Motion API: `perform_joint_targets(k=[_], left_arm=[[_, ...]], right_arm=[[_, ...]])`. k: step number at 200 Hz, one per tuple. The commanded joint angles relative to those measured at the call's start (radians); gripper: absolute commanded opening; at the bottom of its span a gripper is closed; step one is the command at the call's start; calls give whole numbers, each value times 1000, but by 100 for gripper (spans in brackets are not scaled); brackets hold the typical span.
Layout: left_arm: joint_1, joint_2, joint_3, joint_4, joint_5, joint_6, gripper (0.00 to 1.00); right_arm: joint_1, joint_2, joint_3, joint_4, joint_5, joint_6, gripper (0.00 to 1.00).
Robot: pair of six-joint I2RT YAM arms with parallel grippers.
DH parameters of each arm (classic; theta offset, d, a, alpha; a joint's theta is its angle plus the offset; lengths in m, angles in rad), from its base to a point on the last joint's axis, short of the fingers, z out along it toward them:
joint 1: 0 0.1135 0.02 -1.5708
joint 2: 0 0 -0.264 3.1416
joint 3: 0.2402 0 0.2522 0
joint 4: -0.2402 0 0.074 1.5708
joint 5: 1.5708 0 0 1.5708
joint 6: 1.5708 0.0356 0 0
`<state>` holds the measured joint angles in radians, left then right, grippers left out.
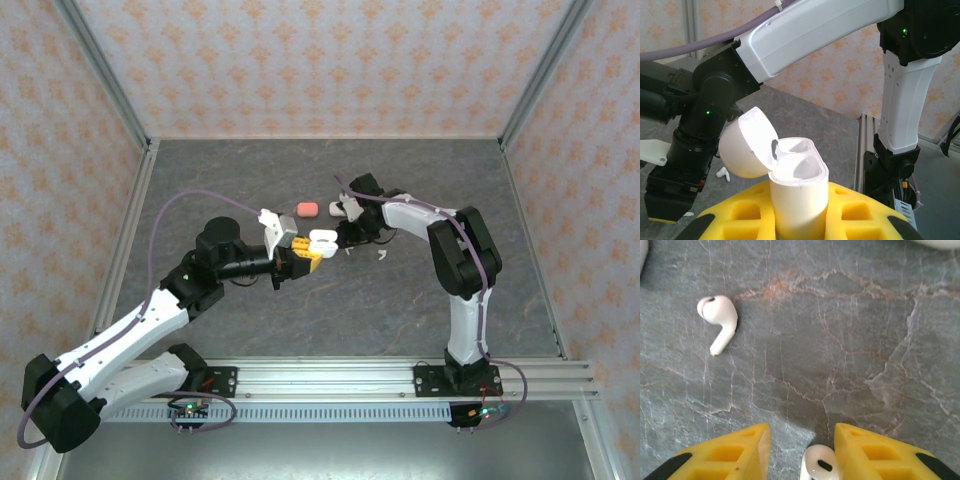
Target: Insert wireless bluetooth earbuds into charging case
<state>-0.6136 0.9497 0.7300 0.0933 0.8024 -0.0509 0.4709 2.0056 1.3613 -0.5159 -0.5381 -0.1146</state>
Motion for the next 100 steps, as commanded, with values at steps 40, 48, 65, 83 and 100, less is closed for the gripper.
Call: perform_joint_targets(k=[40, 48, 65, 83, 100], left_arm=[[-4, 0, 12, -15, -18, 18, 0], [-4, 0, 11, -15, -19, 18, 0], [-5, 1, 15, -17, -17, 18, 0], [-4, 4, 16, -18, -18, 17, 0], [-5, 4, 19, -20, -17, 19, 0]], right_arm=[[8, -16, -21, -111, 37, -57, 37], [8, -21, -28, -113, 38, -58, 36], [8, -24, -38, -117, 43, -61, 35], [8, -24, -44, -125, 48, -66, 35], [8, -25, -50, -131, 53, -69, 33]])
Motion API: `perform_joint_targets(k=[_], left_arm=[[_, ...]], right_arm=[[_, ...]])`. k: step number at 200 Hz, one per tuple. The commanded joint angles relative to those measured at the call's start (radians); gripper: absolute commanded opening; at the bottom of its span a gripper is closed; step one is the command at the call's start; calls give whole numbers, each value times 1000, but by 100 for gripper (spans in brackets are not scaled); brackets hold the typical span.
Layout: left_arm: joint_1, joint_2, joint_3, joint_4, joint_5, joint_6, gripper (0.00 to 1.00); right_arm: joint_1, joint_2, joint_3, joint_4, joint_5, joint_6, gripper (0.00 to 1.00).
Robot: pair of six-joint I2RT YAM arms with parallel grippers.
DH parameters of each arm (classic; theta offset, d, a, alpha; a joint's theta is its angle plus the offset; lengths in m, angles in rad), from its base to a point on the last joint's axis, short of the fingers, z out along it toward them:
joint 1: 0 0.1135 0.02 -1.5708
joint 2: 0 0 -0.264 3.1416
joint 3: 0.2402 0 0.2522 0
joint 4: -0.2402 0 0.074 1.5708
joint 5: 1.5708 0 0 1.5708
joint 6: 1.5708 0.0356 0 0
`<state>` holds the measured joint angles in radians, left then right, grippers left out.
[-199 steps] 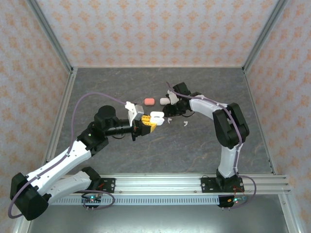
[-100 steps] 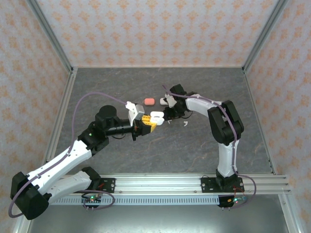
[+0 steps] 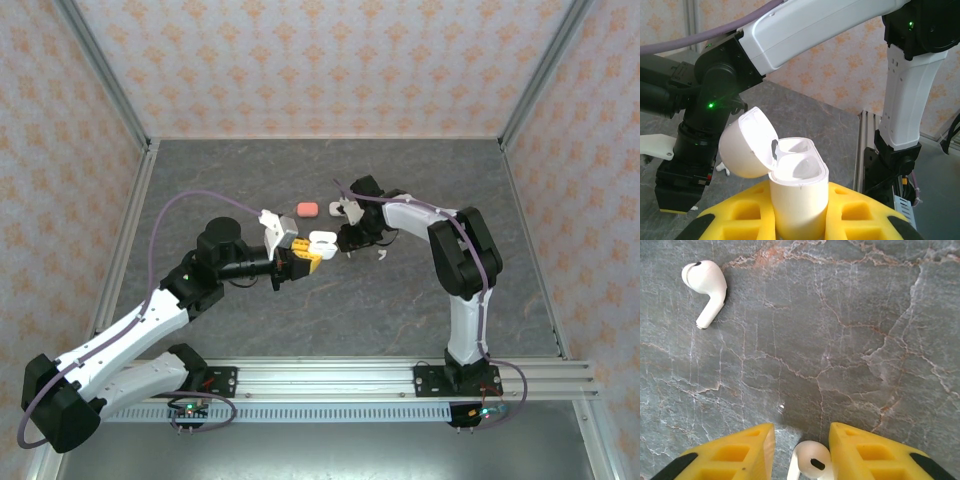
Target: Insert wireless bluetooth earbuds into charging case
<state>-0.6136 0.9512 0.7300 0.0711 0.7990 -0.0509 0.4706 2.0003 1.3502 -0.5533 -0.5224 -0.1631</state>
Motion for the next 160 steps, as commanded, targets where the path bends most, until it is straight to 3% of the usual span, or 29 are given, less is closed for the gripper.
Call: perform_joint_targets(k=[1, 106, 160], left_arm=[[-5, 3, 18, 2, -14, 19, 0], [-5, 13, 24, 4, -13, 20, 0], [-4, 11, 22, 3, -19, 23, 0]], right_arm=[[9, -20, -39, -93, 37, -21, 33], [8, -53, -62, -111, 50, -26, 32], [9, -76, -67, -87, 63, -16, 21]])
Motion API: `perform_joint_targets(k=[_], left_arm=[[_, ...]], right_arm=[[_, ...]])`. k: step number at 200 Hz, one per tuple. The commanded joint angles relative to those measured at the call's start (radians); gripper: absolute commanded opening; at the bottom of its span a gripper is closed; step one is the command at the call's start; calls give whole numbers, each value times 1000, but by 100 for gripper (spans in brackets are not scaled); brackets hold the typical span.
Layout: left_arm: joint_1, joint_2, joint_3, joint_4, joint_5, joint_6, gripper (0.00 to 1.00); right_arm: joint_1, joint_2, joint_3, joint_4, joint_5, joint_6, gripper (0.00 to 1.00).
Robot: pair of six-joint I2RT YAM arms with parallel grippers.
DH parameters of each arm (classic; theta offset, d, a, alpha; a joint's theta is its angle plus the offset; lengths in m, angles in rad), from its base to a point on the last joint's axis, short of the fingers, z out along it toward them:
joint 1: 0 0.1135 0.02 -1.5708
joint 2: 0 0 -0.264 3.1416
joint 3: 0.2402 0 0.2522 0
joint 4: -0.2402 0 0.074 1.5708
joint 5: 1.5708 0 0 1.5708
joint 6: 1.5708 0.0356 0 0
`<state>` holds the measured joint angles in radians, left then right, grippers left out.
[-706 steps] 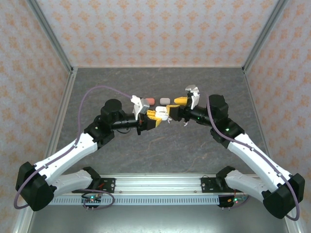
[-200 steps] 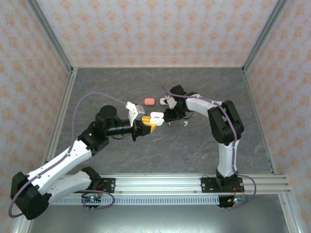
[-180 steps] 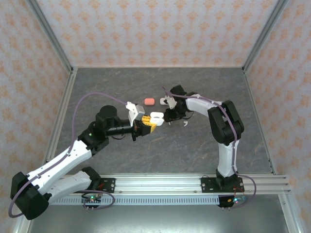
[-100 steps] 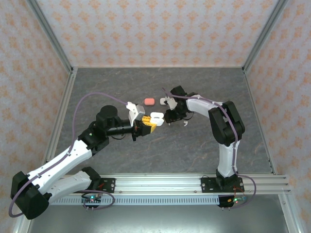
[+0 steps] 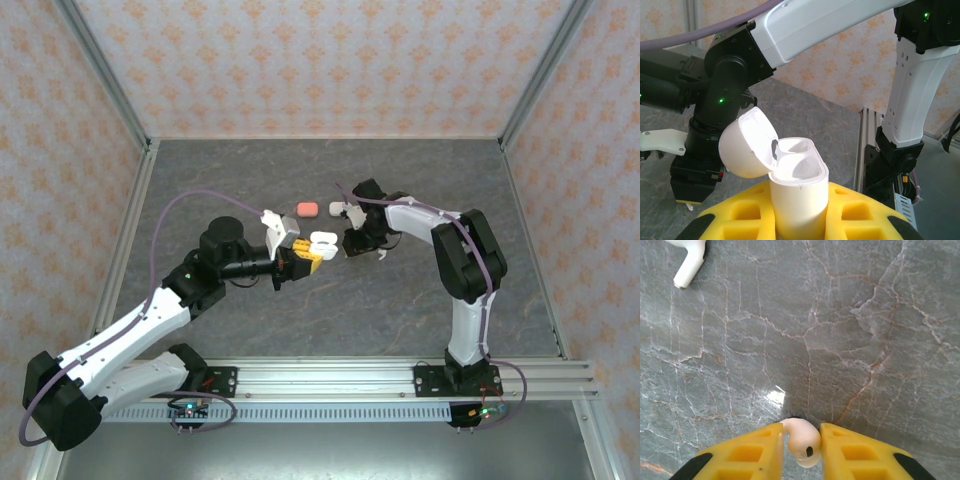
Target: Insert wireless bluetooth earbuds into charging case
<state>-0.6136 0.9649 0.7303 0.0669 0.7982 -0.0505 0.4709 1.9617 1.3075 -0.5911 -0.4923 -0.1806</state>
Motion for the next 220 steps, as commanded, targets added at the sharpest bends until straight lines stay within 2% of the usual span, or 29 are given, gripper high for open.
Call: perform_joint_targets(k=[1, 86, 138, 171, 220], left_arm=[[-4, -3, 22, 8, -18, 23, 0], [-4, -3, -2, 45, -46, 5, 0], [3, 14, -83, 207, -91, -70, 0], [45, 45, -130, 311, -71, -128, 0], [60, 125, -127, 327, -31, -124, 0]], right_arm=[[8, -39, -26, -48, 32, 2, 21], [9, -249, -124, 60, 75, 37, 17], [23, -463, -195, 117, 107, 59, 16], [62, -610, -205, 126, 129, 53, 16], [122, -772, -188, 137, 185, 27, 17]])
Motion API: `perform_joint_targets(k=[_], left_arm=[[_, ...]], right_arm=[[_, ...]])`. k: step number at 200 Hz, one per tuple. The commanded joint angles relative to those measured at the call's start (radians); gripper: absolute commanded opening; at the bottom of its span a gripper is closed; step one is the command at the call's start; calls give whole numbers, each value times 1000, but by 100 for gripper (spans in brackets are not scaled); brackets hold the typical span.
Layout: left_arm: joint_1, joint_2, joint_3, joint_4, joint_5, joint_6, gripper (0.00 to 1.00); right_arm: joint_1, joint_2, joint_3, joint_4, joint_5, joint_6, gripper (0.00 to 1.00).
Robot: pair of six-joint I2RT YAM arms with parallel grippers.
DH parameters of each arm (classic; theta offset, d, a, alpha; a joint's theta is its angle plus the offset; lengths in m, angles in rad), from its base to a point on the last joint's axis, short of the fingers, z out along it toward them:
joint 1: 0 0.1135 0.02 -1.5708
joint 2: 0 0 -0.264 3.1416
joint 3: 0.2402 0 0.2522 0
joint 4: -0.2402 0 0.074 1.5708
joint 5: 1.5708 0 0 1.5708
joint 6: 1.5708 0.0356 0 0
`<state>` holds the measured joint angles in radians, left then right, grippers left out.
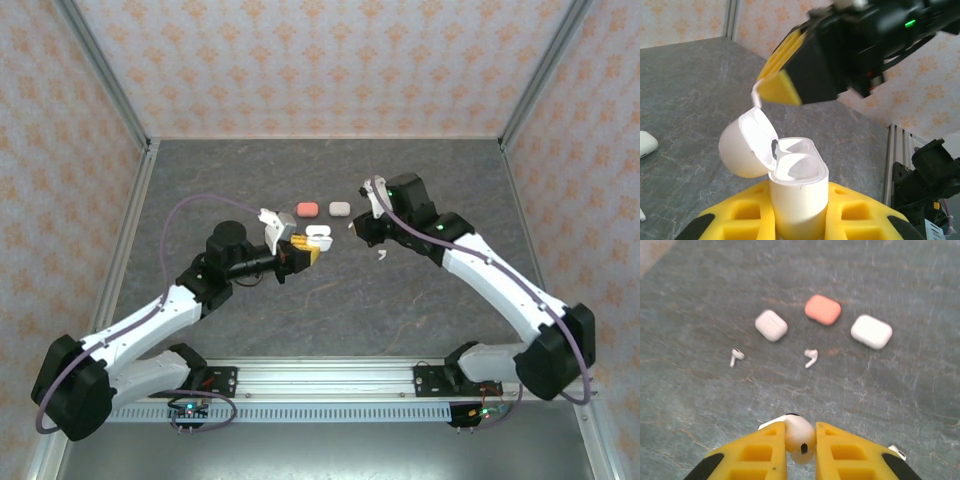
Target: Insert wireless bluetooth earbuds into charging case
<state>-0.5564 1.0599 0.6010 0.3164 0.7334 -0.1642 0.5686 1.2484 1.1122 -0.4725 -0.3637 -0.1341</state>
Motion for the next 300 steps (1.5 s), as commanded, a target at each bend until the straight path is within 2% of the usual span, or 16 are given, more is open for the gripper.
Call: perform_joint_targets(k=[1, 50, 96, 149, 300], left_arm=[[4, 32, 3, 77, 35, -10, 0], [-14, 138, 51, 68, 136, 26, 0], [-40, 201, 94, 51, 185, 63, 0], [-47, 199, 99, 44, 183, 69, 0], [-60, 194, 127, 19, 183, 81, 0]], right_arm=[[24, -59, 7, 18, 56, -20, 17], [80, -147, 38, 29, 39, -76, 17], [152, -155, 57, 34, 28, -147, 17], [168, -151, 21, 35, 58, -171, 17], [198, -124, -71, 36, 19, -175, 17]])
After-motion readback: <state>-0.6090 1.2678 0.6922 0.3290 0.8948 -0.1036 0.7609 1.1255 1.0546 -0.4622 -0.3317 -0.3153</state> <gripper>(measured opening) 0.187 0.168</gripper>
